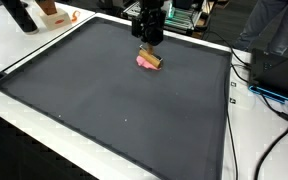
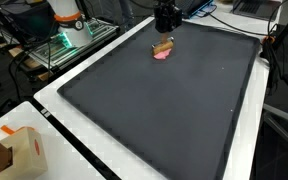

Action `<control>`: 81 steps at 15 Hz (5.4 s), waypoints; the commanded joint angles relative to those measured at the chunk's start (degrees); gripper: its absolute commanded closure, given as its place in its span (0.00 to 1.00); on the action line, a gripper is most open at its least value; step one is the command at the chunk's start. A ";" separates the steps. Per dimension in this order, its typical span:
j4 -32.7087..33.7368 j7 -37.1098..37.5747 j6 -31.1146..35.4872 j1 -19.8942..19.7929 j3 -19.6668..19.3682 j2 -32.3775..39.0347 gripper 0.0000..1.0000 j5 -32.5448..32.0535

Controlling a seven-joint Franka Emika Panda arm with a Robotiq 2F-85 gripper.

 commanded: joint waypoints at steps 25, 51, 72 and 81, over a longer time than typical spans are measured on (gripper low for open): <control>0.92 5.74 4.48 -4.03 0.06 5.69 0.76 -4.96; 7.28 0.85 -17.98 -3.37 0.22 3.01 0.26 -7.54; 9.71 9.28 -29.87 -2.98 0.00 0.62 0.77 -17.85; 12.04 9.18 -32.79 -3.92 -1.27 -7.04 0.77 -13.16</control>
